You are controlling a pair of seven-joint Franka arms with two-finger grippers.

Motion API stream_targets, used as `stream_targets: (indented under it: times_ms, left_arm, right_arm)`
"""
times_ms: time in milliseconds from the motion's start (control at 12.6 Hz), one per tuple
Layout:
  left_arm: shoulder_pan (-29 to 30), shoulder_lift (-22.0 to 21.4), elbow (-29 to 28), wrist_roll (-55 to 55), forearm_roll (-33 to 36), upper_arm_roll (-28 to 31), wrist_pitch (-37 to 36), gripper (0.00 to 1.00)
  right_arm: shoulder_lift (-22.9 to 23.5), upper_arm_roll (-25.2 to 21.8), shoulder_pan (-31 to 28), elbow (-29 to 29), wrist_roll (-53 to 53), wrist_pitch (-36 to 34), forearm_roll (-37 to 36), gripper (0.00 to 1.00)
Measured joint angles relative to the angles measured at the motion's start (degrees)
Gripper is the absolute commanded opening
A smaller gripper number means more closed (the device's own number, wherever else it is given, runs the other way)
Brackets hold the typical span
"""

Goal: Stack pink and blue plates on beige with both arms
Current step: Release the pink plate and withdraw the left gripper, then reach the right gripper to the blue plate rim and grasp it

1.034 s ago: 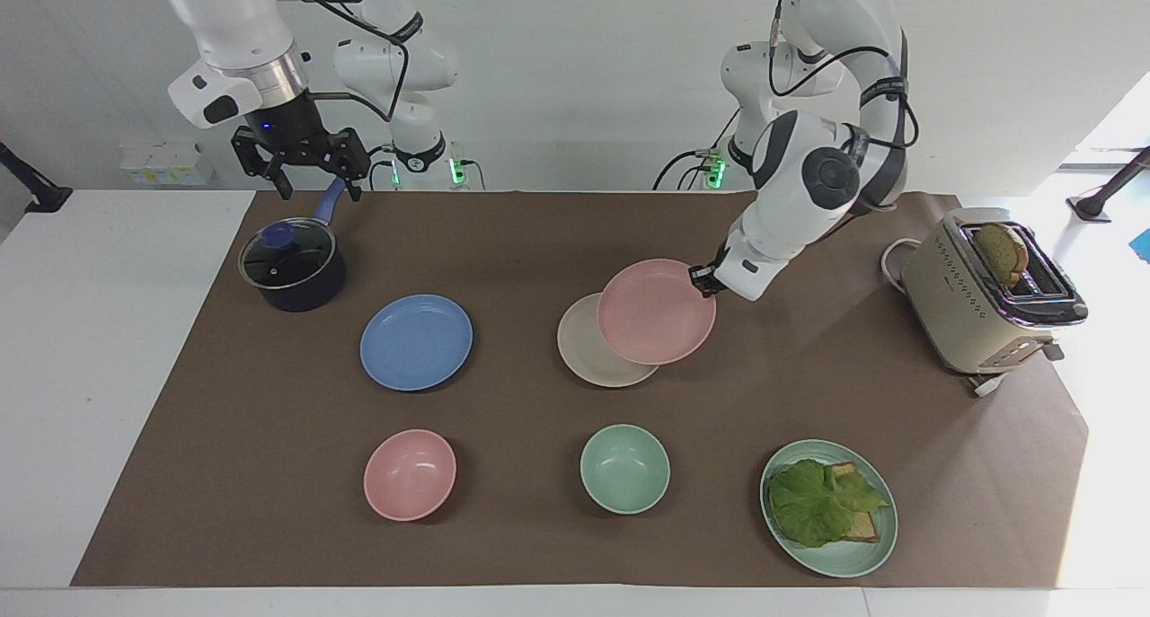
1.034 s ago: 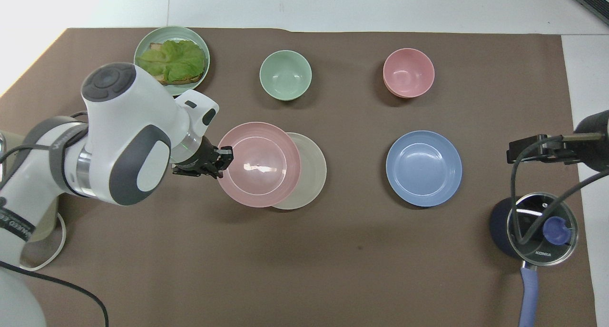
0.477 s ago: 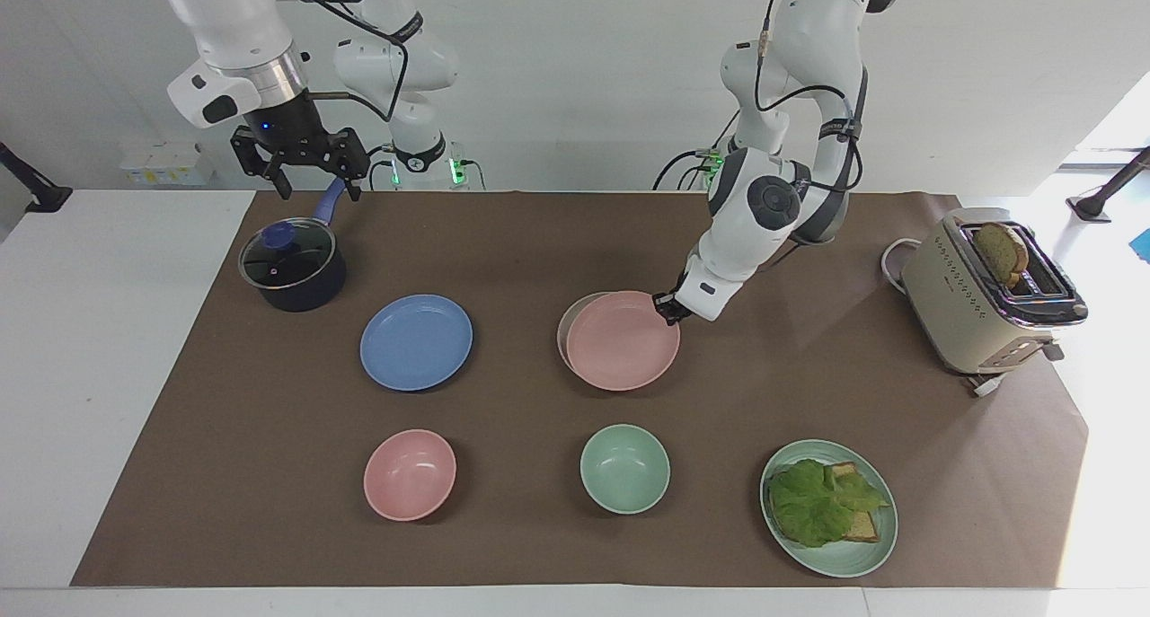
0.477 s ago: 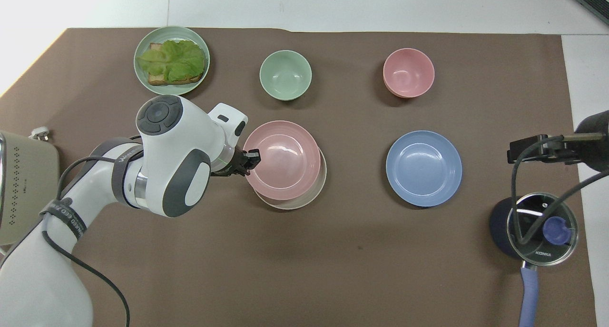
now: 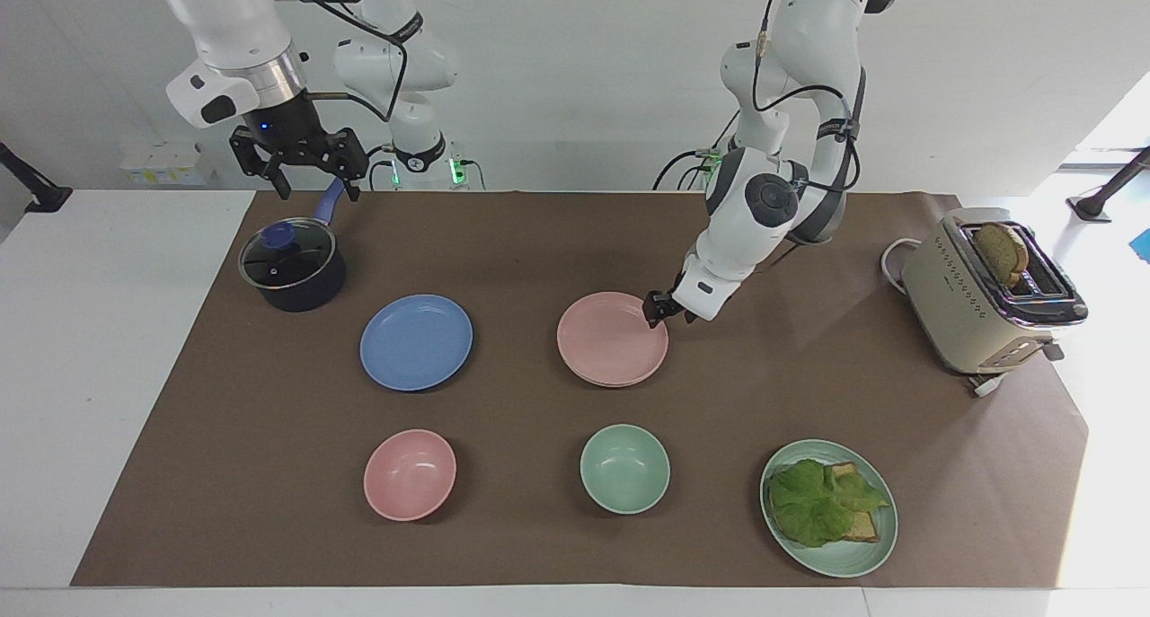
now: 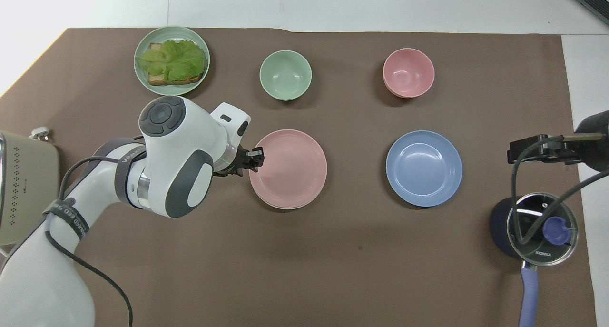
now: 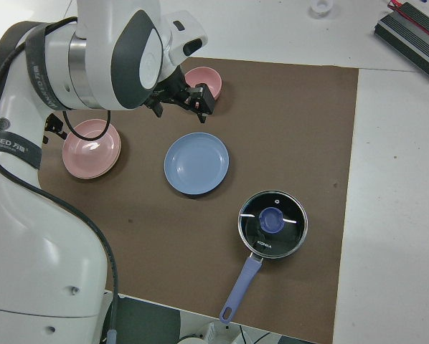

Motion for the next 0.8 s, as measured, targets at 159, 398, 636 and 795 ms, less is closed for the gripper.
stream_targets:
  times_ms: [159, 398, 636, 795]
  left_arm:
    - [1.5, -0.4, 1.7, 0.4, 3.7, 1.0, -0.8, 1.0]
    - [6.2, -2.0, 5.7, 5.2, 11.8, 1.4, -4.5, 1.0]
    - [13.0, -4.9, 9.0, 20.2, 12.3, 1.6, -9.8, 1.0]
    - [16.4, -6.5, 12.2, 25.6, 12.3, 1.7, -15.6, 1.0]
  right_arm:
    - [0.0, 0.0, -0.2, 0.0, 0.0, 0.0, 0.0, 1.0]
    - [0.0, -0.2, -0.4, -1.4, 0.0, 4.4, 0.0, 1.0]
    - [0.9, -0.2, -0.8, -7.4, 0.0, 13.7, 0.0, 1.0]
    - [3.4, -0.2, -1.0, -10.7, -0.2, 19.1, 0.0, 1.0]
